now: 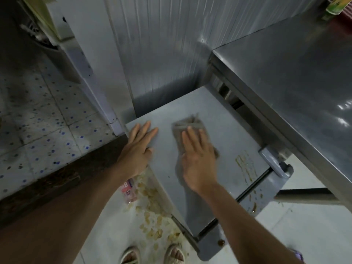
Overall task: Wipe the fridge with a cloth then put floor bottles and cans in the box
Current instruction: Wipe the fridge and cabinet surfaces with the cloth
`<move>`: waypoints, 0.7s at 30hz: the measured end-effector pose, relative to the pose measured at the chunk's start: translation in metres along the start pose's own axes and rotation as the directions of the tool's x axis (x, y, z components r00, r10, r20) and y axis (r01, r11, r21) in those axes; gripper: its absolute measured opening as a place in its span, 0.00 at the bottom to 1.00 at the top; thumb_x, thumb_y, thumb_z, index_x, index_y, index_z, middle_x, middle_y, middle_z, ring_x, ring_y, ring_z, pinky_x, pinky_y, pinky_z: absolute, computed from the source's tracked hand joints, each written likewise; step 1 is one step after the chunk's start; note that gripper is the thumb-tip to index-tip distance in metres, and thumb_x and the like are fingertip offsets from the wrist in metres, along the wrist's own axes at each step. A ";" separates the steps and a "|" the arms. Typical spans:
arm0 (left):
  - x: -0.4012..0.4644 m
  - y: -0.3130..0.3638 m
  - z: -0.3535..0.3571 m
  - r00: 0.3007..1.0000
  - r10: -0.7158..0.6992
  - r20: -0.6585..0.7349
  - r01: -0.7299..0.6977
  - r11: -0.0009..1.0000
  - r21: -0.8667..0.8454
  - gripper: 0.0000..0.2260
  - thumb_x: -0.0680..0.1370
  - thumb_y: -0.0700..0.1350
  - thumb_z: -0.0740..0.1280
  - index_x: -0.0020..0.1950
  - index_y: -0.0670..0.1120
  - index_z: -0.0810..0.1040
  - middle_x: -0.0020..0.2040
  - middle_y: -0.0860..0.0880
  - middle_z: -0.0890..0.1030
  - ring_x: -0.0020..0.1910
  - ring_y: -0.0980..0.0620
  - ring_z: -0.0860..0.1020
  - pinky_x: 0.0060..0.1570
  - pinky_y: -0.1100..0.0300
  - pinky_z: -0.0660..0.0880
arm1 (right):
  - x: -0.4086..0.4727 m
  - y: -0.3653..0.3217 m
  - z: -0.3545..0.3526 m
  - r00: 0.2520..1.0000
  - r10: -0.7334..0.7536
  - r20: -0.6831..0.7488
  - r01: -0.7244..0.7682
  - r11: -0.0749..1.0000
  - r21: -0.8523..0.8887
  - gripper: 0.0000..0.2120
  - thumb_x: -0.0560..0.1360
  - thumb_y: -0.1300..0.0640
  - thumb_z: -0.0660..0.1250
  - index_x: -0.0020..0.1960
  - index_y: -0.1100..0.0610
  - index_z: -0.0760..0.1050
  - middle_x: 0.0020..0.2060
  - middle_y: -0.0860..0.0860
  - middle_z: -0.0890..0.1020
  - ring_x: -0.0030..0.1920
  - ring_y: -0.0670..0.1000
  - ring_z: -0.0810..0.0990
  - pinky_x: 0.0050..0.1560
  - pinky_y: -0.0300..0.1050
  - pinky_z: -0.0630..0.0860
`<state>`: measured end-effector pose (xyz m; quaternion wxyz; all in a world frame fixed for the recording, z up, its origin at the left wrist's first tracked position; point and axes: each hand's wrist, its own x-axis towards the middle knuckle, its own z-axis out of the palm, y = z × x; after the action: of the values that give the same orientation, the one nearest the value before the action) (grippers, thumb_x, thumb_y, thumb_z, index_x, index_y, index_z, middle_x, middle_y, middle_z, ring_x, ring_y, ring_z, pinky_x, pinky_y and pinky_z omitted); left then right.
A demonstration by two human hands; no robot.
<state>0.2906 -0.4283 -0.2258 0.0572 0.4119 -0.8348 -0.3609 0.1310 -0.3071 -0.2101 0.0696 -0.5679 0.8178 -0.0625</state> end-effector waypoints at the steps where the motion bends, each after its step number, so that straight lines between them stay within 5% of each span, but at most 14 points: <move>1: 0.000 0.002 -0.002 1.000 -0.016 0.017 0.016 1.000 -0.017 0.30 0.78 0.36 0.57 0.75 0.57 0.54 0.75 0.62 0.43 0.73 0.61 0.37 0.67 0.63 0.42 | -0.016 -0.017 0.003 0.998 -0.068 -0.006 0.068 0.997 0.027 0.26 0.77 0.52 0.50 0.75 0.55 0.59 0.74 0.52 0.61 0.75 0.60 0.55 0.71 0.59 0.56; 6: -0.016 0.001 -0.012 0.999 0.054 0.002 -0.055 0.998 0.032 0.32 0.75 0.29 0.58 0.75 0.51 0.56 0.77 0.56 0.49 0.75 0.58 0.43 0.67 0.66 0.44 | -0.035 -0.019 -0.001 0.976 -0.212 0.048 0.209 0.977 0.047 0.25 0.78 0.51 0.51 0.74 0.53 0.62 0.74 0.50 0.62 0.75 0.58 0.57 0.71 0.57 0.61; 12: -0.031 -0.008 -0.018 0.997 0.073 0.003 -0.073 0.995 -0.073 0.31 0.76 0.29 0.57 0.75 0.49 0.58 0.77 0.54 0.53 0.75 0.58 0.48 0.69 0.68 0.45 | 0.031 -0.022 -0.001 0.973 0.226 0.036 -0.229 0.970 0.081 0.26 0.81 0.50 0.49 0.77 0.51 0.47 0.77 0.48 0.46 0.76 0.54 0.41 0.74 0.53 0.45; 17: -0.036 -0.005 -0.029 0.997 -0.020 0.072 0.029 0.992 -0.126 0.32 0.78 0.33 0.58 0.76 0.55 0.50 0.77 0.51 0.55 0.74 0.51 0.57 0.72 0.55 0.58 | -0.021 -0.073 0.016 1.000 0.017 0.012 -0.018 0.999 0.045 0.29 0.77 0.51 0.55 0.77 0.52 0.52 0.77 0.50 0.52 0.76 0.58 0.46 0.73 0.55 0.49; 21: -0.039 -0.005 -0.033 0.994 -0.016 0.105 0.018 1.000 -0.020 0.33 0.78 0.33 0.56 0.77 0.55 0.46 0.78 0.52 0.50 0.76 0.52 0.52 0.73 0.55 0.54 | -0.089 -0.062 0.020 0.998 0.033 -0.055 -0.037 0.997 -0.066 0.26 0.78 0.50 0.53 0.75 0.53 0.57 0.75 0.51 0.59 0.75 0.58 0.55 0.70 0.56 0.58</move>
<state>0.3320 -0.4196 -0.1970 0.0144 0.3990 -0.8292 -0.3912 0.2227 -0.2461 -0.2147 0.0294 -0.5537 0.8307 -0.0493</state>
